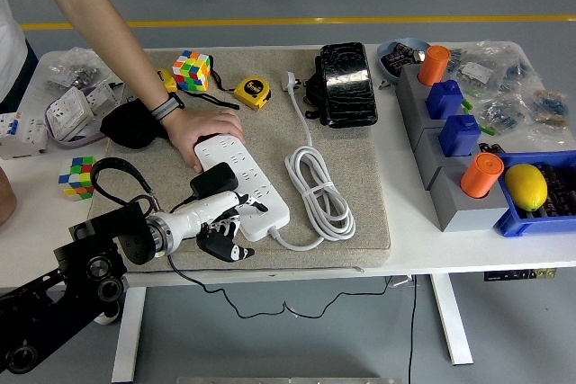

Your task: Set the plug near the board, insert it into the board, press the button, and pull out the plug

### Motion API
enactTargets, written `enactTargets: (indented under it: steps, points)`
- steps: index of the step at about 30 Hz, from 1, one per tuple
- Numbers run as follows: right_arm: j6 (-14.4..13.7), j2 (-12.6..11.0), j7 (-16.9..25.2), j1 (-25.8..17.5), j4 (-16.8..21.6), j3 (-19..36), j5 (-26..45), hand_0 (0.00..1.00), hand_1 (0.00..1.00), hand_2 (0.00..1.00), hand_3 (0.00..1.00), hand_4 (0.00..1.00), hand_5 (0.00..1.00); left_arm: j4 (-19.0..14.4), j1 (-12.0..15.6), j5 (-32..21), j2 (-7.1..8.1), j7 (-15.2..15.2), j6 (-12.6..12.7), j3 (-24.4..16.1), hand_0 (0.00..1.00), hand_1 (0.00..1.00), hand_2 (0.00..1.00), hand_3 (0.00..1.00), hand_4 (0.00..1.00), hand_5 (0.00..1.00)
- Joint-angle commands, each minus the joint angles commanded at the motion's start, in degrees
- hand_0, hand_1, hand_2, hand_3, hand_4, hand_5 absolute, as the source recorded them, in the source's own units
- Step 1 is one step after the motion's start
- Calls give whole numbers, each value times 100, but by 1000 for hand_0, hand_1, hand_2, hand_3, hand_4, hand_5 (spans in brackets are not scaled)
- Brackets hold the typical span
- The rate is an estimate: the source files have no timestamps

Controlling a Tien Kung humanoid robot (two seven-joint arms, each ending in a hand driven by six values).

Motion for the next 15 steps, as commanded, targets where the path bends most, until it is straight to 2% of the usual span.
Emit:
enactTargets:
  steps: [9, 15]
  points:
    - [2, -6, 0, -13, 0, -7, -3, 495, 579, 539, 507, 831, 353, 184, -22, 72, -52, 67, -19, 35, 61, 103, 152, 839, 783, 2]
    - [6, 0, 0, -5, 0, -5, -3, 495, 579, 539, 507, 831, 351, 182, -17, 87, -34, 105, -52, 49, 61, 104, 153, 835, 783, 2]
